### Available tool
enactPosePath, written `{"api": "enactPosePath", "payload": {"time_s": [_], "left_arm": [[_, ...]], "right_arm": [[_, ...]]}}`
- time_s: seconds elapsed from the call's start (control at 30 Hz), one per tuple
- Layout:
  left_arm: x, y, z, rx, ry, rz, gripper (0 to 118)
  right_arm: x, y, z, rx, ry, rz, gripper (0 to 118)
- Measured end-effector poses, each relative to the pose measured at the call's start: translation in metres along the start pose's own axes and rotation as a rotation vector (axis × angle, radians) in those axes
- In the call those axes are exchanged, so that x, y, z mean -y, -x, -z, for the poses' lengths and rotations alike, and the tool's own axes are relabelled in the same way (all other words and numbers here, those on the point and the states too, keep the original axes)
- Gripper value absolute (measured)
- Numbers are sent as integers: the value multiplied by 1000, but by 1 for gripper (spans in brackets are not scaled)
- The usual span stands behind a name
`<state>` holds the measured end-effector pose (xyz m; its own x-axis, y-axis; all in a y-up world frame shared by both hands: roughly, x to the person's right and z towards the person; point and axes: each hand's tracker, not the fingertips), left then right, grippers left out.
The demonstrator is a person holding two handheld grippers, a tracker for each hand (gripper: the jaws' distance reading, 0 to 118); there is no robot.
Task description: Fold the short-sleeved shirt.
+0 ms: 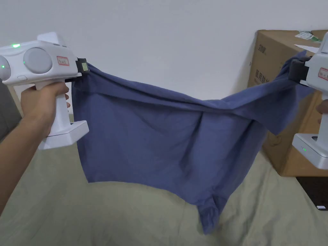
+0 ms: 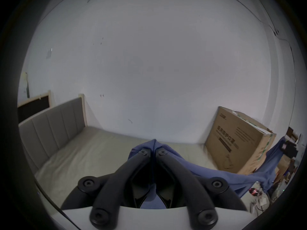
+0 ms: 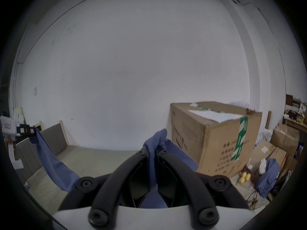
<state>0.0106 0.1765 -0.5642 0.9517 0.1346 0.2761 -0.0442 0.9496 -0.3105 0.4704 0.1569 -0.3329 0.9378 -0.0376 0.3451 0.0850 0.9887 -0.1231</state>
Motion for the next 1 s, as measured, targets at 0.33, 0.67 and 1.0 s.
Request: {"api": "enactPosePath", "payload": {"time_s": [0.33,0.67,1.0], "left_arm": [[-36,5,41,-71,-47,47,2],[10,9,92,-114,2,83,2],[139,28,108,-111,186,98,2]], "right_arm": [[-53,36,38,23,-126,-98,4],[-4,52,71,56,-91,-139,4],[126,52,77,67,111,-113,4]]}}
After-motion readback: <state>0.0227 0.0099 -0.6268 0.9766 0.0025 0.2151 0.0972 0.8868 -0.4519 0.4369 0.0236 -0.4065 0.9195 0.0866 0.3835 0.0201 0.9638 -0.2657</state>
